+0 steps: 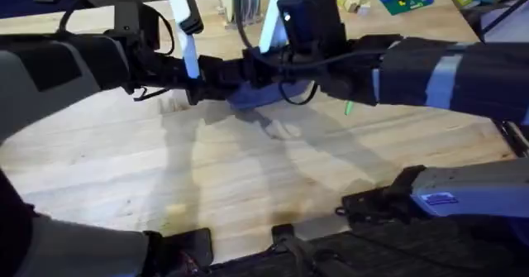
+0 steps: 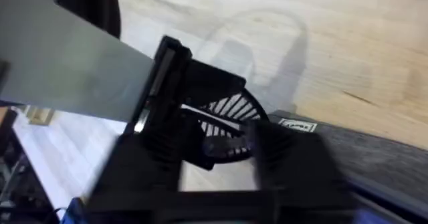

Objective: Unzip the bag, pick up the pens from the table one at a time and place them inside, then zip the bag closed.

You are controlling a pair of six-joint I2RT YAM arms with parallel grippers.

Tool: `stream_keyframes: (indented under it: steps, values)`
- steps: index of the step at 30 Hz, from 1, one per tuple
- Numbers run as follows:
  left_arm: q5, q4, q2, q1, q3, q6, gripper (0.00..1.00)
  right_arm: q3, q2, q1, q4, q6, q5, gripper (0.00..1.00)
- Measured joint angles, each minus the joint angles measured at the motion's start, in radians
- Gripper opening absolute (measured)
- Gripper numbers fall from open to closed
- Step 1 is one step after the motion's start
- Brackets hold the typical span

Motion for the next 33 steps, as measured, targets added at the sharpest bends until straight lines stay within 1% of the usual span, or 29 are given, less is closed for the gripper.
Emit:
stream_keyframes:
  steps: [2, 3, 4, 5, 6, 7, 9, 14, 15, 16, 17, 19, 22, 23, 25, 33]
  values:
    - [0.0, 0.001, 0.0, 0.0, 0.0, 0.0, 0.049, 0.006, -0.017, -0.018, -0.017, -0.004, -0.013, 0.733]
    - [0.0, 0.001, 0.0, -0.001, 0.0, 0.0, 0.049, 0.008, -0.027, -0.028, -0.029, -0.009, -0.017, 0.866]
    - [0.0, 0.001, 0.0, -0.001, 0.0, 0.0, 0.049, 0.009, -0.042, -0.039, -0.048, -0.022, -0.019, 0.966]
    - [0.0, 0.001, 0.0, -0.001, 0.0, 0.0, 0.049, 0.009, -0.056, -0.049, -0.064, -0.029, -0.021, 0.988]
    - [0.0, 0.001, 0.0, -0.001, 0.0, 0.0, 0.049, 0.009, -0.073, -0.061, -0.087, -0.039, -0.023, 0.995]
    - [0.0, 0.001, 0.0, -0.002, 0.0, 0.0, 0.049, 0.012, -0.121, -0.096, -0.152, -0.07, -0.026, 0.997]
    - [0.0, 0.001, 0.0, -0.002, 0.0, 0.0, 0.049, 0.015, -0.149, -0.118, -0.206, -0.096, -0.026, 0.997]
    - [0.0, 0.001, 0.0, -0.002, 0.0, 0.0, 0.049, 0.04, -0.198, -0.153, -0.345, -0.163, -0.025, 0.997]
    - [0.0, 0.001, 0.0, -0.002, 0.0, 0.0, 0.056, 0.048, -0.205, -0.156, -0.371, -0.173, -0.023, 0.997]
    - [0.0, 0.001, 0.0, -0.002, 0.0, 0.0, 0.085, 0.058, -0.211, -0.158, -0.397, -0.185, -0.018, 0.997]
    - [0.0, 0.002, 0.0, -0.002, 0.0, 0.003, 0.171, 0.07, -0.216, -0.16, -0.426, -0.2, -0.014, 0.997]
    - [0.001, 0.004, 0.0, -0.002, 0.0, 0.003, 0.399, 0.098, -0.221, -0.161, -0.476, -0.233, -0.008, 0.997]
    - [0.002, 0.004, 0.0, -0.002, 0.0, 0.0, 0.875, 0.141, -0.223, -0.161, -0.542, -0.281, -0.002, 0.997]
    - [0.002, 0.003, 0.0, -0.002, 0.0, -0.003, 0.957, 0.154, -0.223, -0.161, -0.56, -0.295, 0.0, 0.997]
    - [0.002, 0.004, 0.0, -0.002, 0.0, -0.003, 0.99, 0.184, -0.223, -0.162, -0.6, -0.323, 0.002, 0.997]
    - [0.003, 0.003, 0.0, -0.002, 0.0, -0.003, 0.992, 0.297, -0.223, -0.162, -0.742, -0.441, 0.009, 0.997]
